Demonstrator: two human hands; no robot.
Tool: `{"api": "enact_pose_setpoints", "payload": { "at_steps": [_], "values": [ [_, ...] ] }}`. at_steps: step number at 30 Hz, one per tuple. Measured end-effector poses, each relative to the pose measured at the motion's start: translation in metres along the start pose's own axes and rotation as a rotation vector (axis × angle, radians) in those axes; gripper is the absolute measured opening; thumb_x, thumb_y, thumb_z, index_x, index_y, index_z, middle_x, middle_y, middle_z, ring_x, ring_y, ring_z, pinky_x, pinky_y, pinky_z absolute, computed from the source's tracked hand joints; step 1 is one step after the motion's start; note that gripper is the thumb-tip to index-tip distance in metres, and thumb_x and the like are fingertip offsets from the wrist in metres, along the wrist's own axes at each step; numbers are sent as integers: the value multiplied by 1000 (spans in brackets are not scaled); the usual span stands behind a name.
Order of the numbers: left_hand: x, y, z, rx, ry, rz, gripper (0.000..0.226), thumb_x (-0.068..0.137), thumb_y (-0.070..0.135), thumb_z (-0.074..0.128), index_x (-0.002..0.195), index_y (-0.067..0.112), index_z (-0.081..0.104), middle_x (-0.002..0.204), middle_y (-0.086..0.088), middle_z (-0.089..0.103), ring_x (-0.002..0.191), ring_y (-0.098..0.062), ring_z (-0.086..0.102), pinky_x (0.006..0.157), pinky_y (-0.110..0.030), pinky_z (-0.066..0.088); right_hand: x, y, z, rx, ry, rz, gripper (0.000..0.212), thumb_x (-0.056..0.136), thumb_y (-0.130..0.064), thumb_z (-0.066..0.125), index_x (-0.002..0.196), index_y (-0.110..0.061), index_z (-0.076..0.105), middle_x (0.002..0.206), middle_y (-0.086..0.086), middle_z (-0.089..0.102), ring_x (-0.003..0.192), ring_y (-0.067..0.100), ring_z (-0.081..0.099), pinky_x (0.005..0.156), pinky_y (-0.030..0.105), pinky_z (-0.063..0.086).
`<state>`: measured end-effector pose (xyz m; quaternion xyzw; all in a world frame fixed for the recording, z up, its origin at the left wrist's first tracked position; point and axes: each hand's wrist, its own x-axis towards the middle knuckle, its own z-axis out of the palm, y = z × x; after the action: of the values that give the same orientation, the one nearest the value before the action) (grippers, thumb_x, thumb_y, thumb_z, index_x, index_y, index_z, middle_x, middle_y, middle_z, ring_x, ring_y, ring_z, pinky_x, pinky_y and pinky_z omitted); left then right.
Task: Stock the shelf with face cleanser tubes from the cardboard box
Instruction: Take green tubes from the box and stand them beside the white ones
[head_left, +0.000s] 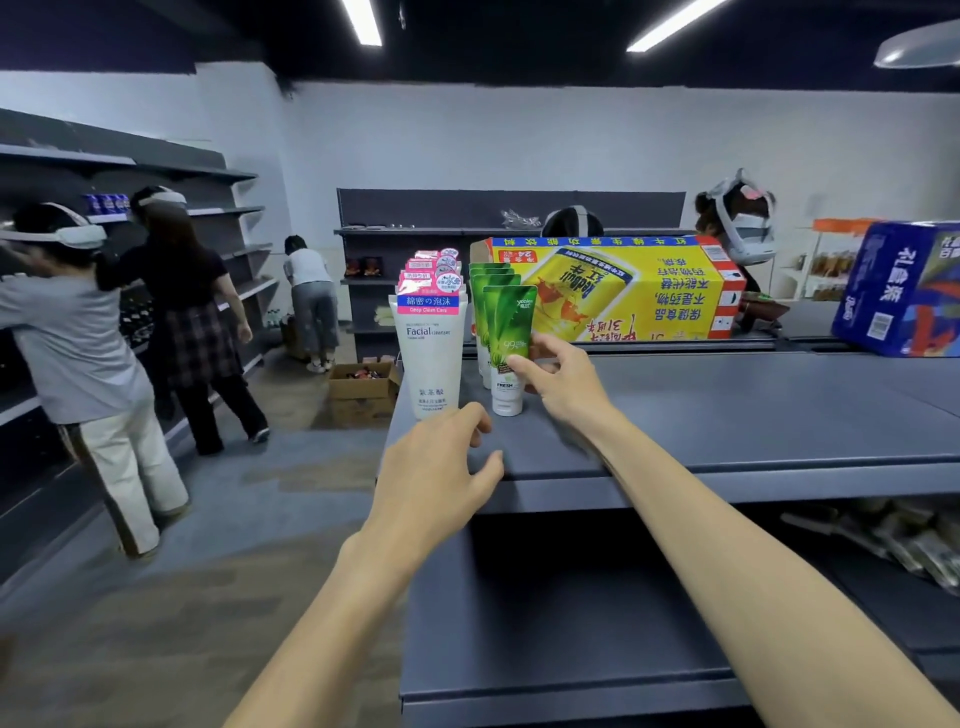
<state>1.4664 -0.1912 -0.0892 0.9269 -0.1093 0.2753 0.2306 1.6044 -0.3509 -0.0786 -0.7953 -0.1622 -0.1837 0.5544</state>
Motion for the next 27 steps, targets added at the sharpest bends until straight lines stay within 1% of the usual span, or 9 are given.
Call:
{"api": "enact_pose_setpoints", "payload": {
  "at_steps": [2, 4, 8, 11, 15, 19, 20, 23, 27],
  "values": [
    [1, -1, 0, -5, 15, -1, 20, 87, 38, 60, 104, 29, 57, 92, 14, 61, 90, -9, 57, 75, -33, 50, 4, 2, 1, 21, -4, 4, 24, 88, -33, 73, 111, -32, 65, 93, -14, 75, 75, 5, 69, 88, 42, 58],
    [4, -1, 0, -5, 21, -2, 20, 87, 38, 60, 104, 29, 57, 92, 14, 61, 89, -10, 57, 74, -34, 51, 7, 3, 3, 42, -1, 7, 21, 88, -32, 74, 106, -36, 64, 91, -14, 75, 77, 5, 71, 87, 41, 58],
    [9, -1, 1, 5, 16, 4, 20, 87, 39, 60, 104, 29, 56, 91, 14, 61, 88, -10, 56, 72, -33, 51, 12, 5, 6, 54, 16, -3, 18, 89, -28, 74, 104, -32, 65, 94, -6, 75, 81, 13, 72, 88, 40, 58],
    [12, 0, 2, 10, 14, 7, 20, 88, 40, 59, 105, 30, 56, 91, 14, 60, 87, -9, 56, 72, -33, 51, 14, 6, 9, 86, 48, 6, 24, 87, -24, 75, 105, -28, 59, 91, -10, 69, 77, 9, 68, 84, 34, 58],
    [13, 2, 5, 12, 9, 3, 20, 88, 40, 59, 106, 31, 56, 91, 14, 60, 87, -9, 56, 71, -32, 50, 17, 7, 11, 104, 61, 17, 23, 87, -22, 76, 98, -25, 57, 92, -7, 66, 80, 14, 67, 80, 34, 59],
    [14, 3, 5, 14, 0, 0, 21, 89, 40, 58, 107, 31, 55, 92, 14, 60, 89, -9, 57, 71, -31, 49, 22, 7, 12, 104, 62, 2, 22, 86, -23, 77, 95, -26, 57, 95, -2, 68, 75, 11, 67, 74, 24, 56],
    [14, 4, 5, 15, 1, 0, 22, 89, 41, 58, 108, 31, 55, 93, 14, 60, 89, -9, 57, 72, -31, 49, 23, 7, 12, 99, 60, 3, 22, 86, -23, 77, 97, -24, 58, 97, -1, 68, 78, 12, 68, 74, 23, 56],
    [14, 5, 5, 13, 6, -2, 23, 89, 41, 57, 109, 31, 55, 94, 15, 60, 91, -8, 57, 73, -29, 48, 26, 9, 13, 107, 57, 18, 23, 86, -23, 77, 98, -23, 58, 99, 1, 69, 86, 19, 70, 81, 32, 58],
    [12, 6, 4, 17, 8, -1, 22, 89, 42, 57, 109, 32, 54, 96, 15, 60, 92, -8, 57, 75, -30, 49, 25, 10, 15, 115, 59, 17, 22, 87, -22, 76, 94, -27, 56, 96, -2, 68, 85, 19, 70, 82, 34, 58]
  ]
}}
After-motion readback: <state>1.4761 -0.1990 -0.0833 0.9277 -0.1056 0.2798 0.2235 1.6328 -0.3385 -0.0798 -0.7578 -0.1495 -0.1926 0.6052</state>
